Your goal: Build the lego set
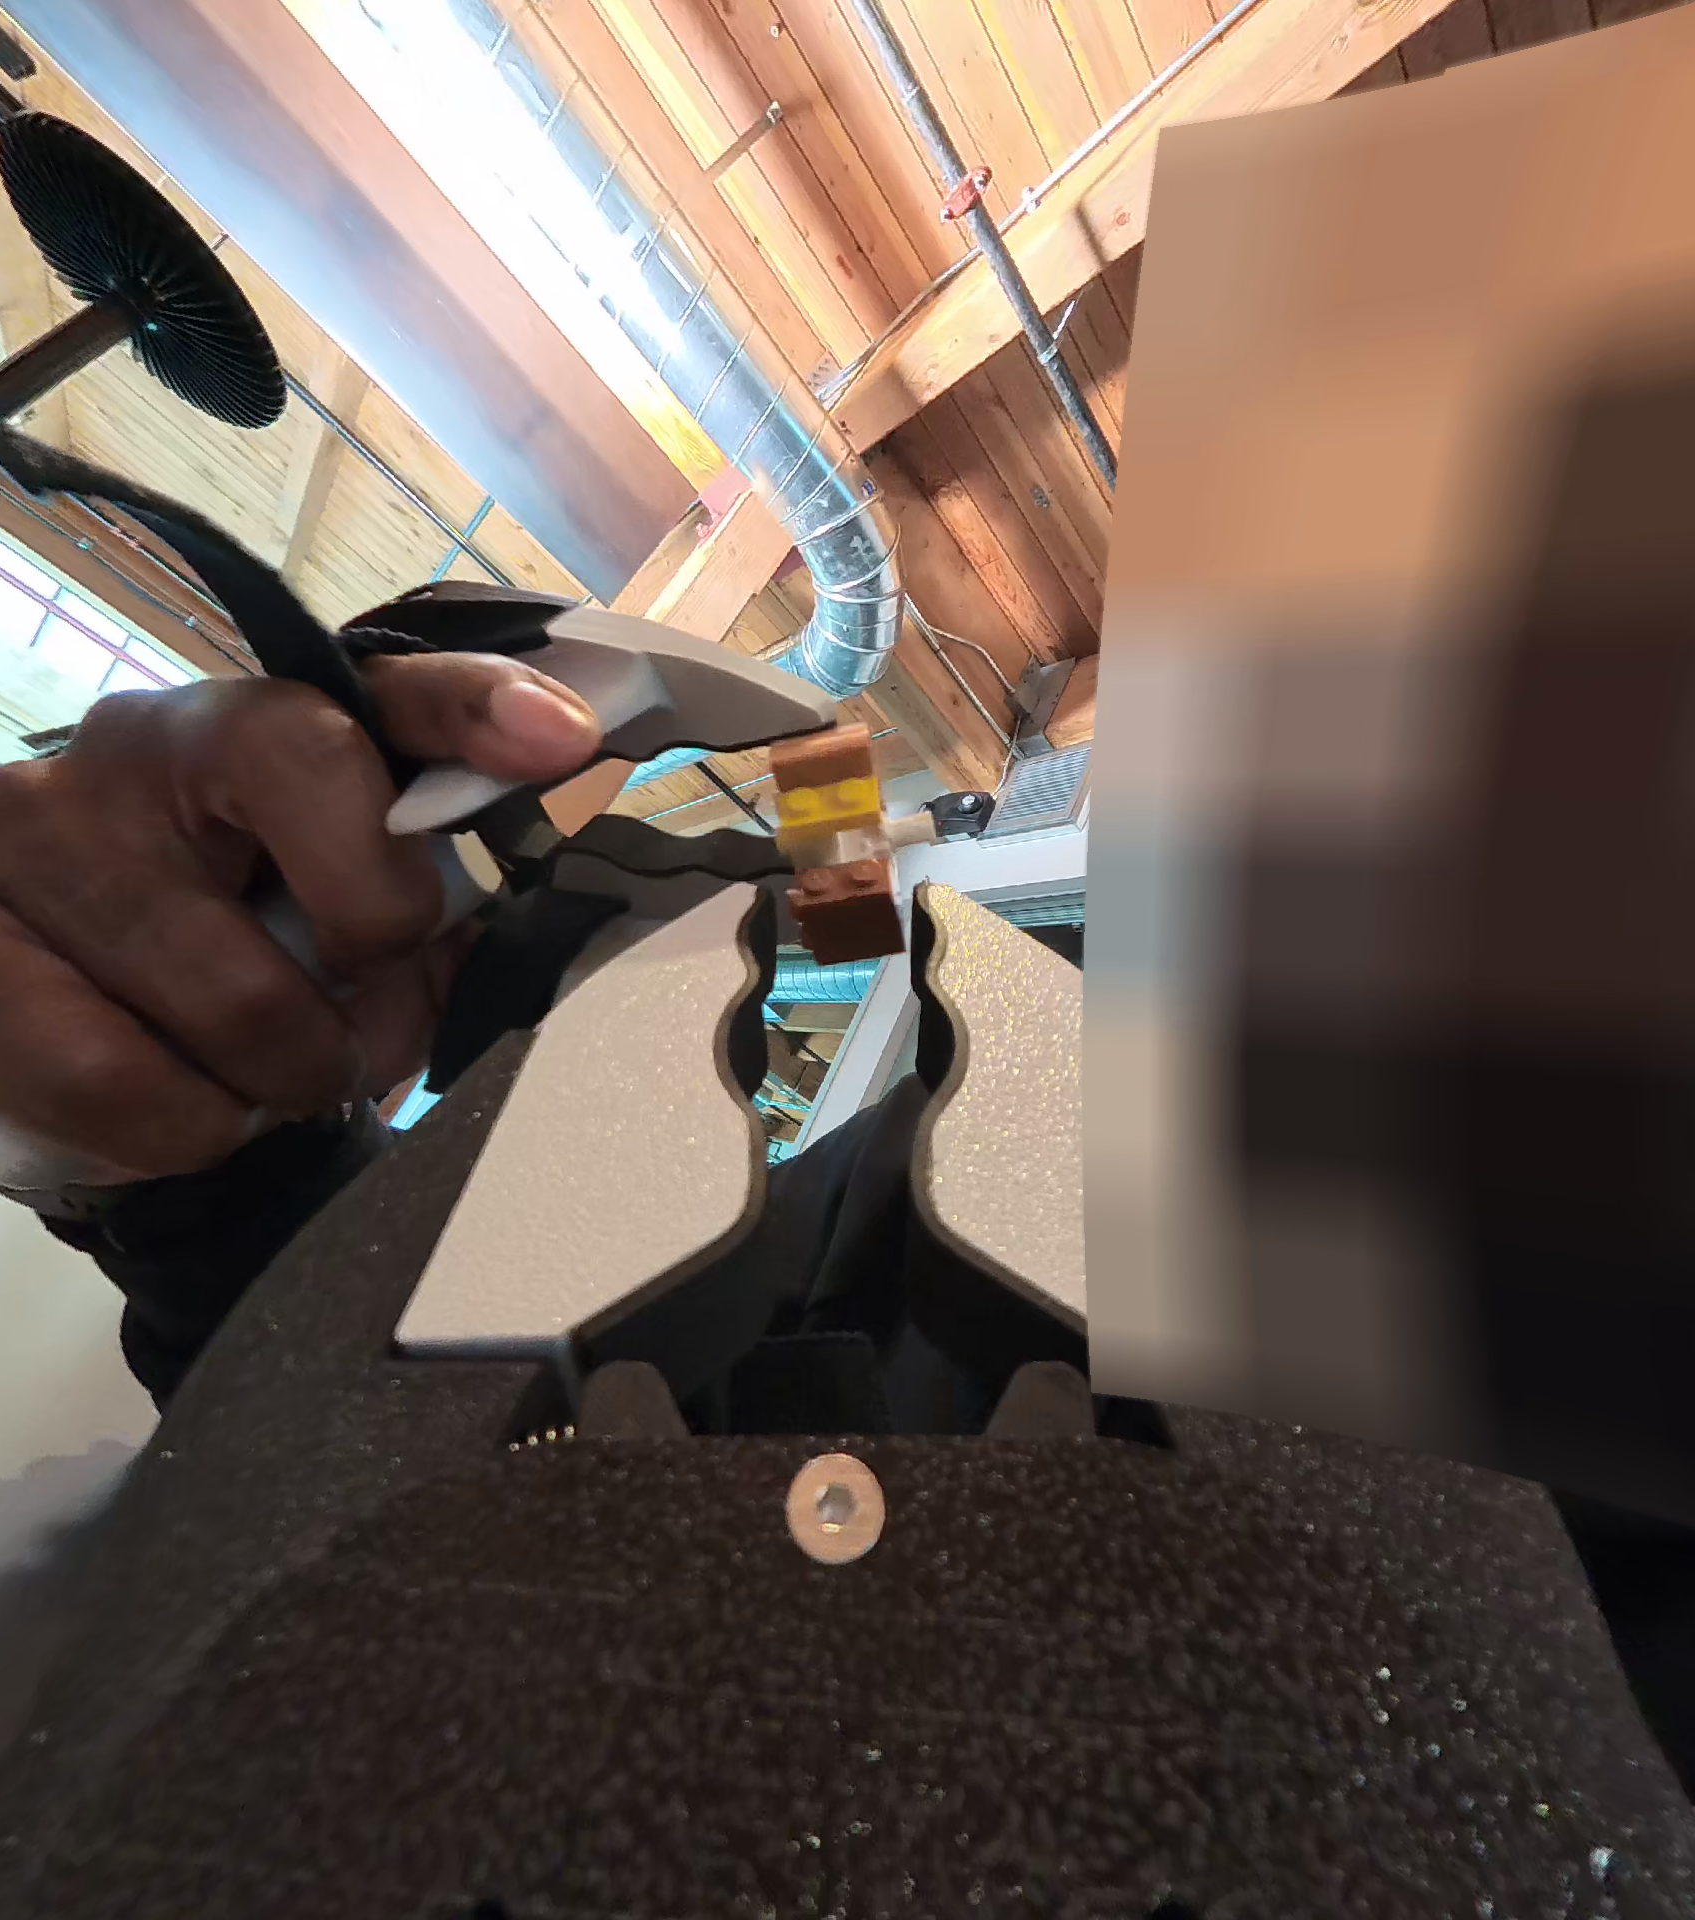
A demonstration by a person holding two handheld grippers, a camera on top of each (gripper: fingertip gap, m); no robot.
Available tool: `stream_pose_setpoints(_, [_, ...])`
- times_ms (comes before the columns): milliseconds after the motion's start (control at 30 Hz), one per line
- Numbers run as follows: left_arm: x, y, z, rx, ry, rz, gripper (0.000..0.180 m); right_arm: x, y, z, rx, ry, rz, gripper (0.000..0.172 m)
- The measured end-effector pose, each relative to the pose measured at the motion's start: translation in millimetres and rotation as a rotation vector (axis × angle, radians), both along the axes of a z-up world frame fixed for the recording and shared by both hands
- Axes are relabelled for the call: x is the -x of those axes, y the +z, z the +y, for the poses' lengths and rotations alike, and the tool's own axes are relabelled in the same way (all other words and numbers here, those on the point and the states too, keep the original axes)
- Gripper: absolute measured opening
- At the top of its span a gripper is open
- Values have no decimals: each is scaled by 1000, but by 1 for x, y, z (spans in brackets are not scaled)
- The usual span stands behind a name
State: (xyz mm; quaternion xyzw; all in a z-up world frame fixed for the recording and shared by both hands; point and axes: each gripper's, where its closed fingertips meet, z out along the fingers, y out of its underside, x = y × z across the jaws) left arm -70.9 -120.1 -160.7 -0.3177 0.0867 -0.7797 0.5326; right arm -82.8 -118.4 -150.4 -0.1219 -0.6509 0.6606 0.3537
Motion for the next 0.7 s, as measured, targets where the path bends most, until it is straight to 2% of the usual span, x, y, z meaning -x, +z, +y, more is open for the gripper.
stream_pose_setpoints(200, [2,0,1,3,10,-4,22,4,-9,-3,-70,-50,33,28])
stream_pose_setpoints(700, [2,-1,1,-7,9,-2,21,4,-10,-3,-141,-100,93,26])
